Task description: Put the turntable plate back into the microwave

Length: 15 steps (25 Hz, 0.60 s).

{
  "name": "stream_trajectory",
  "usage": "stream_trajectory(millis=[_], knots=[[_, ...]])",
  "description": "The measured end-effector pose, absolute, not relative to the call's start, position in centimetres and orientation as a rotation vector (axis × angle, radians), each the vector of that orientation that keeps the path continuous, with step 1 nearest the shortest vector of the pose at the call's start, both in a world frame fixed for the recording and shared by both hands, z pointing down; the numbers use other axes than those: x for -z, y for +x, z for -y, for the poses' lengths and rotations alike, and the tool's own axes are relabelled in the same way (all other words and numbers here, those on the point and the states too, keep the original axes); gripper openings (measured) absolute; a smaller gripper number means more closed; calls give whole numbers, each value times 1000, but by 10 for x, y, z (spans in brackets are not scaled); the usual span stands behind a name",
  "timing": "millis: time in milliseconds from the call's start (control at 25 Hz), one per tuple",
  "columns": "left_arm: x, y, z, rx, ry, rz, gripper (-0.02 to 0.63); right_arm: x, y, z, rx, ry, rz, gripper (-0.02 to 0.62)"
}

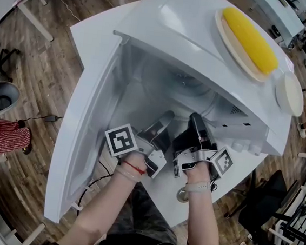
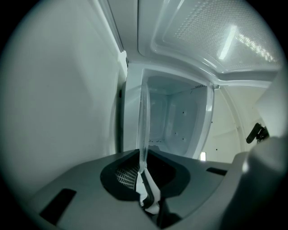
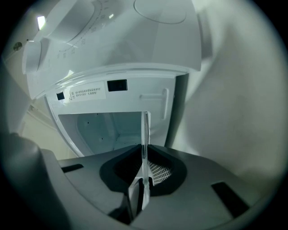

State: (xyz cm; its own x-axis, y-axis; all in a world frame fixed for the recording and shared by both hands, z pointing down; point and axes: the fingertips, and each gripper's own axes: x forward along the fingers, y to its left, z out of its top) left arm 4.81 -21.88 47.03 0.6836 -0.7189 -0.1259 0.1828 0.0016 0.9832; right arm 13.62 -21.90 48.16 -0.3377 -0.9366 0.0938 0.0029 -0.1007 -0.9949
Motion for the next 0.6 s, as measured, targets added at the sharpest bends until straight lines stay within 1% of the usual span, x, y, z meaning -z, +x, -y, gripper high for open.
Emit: stream_trajectory(millis=[600], knots=[[-476,44,220,766,1352,503,39,-479,140,224,1521,-1130,-1419,49]])
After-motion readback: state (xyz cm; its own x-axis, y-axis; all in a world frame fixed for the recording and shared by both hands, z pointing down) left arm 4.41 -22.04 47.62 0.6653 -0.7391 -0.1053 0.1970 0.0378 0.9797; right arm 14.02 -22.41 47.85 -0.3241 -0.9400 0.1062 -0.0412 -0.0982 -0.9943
